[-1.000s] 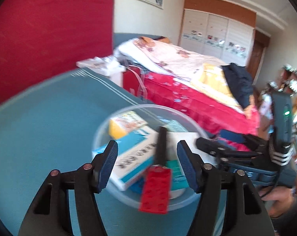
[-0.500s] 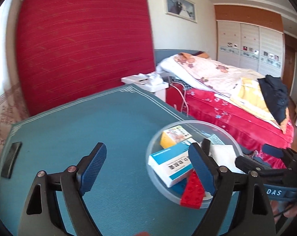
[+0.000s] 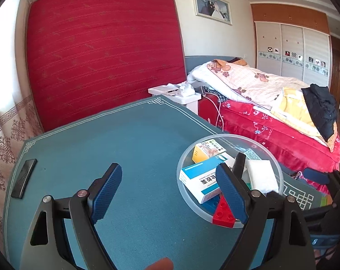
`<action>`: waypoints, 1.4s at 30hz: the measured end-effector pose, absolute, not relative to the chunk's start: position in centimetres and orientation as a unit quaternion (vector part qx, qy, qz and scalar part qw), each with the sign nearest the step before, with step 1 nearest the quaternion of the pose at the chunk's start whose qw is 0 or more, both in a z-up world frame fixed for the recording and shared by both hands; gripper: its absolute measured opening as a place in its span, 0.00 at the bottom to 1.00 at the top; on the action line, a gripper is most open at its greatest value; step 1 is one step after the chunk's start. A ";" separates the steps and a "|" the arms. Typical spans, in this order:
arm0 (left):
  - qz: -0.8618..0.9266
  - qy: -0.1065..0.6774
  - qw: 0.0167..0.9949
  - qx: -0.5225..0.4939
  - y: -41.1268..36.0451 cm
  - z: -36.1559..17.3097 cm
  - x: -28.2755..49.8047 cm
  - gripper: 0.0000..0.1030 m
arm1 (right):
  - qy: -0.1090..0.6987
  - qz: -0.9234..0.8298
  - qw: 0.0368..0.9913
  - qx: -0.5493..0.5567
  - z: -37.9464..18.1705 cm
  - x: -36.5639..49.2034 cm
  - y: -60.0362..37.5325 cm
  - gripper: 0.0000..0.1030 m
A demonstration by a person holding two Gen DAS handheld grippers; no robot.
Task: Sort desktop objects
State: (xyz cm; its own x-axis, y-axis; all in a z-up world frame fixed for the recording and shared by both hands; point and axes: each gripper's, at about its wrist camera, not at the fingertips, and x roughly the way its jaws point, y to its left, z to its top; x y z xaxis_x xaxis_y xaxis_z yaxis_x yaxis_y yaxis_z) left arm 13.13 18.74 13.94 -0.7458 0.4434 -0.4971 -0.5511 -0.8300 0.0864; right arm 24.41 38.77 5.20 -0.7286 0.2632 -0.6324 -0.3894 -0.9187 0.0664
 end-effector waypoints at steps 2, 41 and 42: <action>0.928 0.114 0.265 -0.234 18.6 14.0 13.2 0.86 | 0.086 0.924 0.177 -0.329 5.0 24.4 38.2 0.99; 0.913 0.107 0.289 -0.269 18.6 12.5 12.8 0.86 | 0.060 0.917 0.177 -0.353 3.6 23.2 35.4 0.99; 0.913 0.108 0.287 -0.268 18.6 12.4 12.8 0.86 | 0.062 0.916 0.174 -0.355 3.5 23.1 35.4 0.99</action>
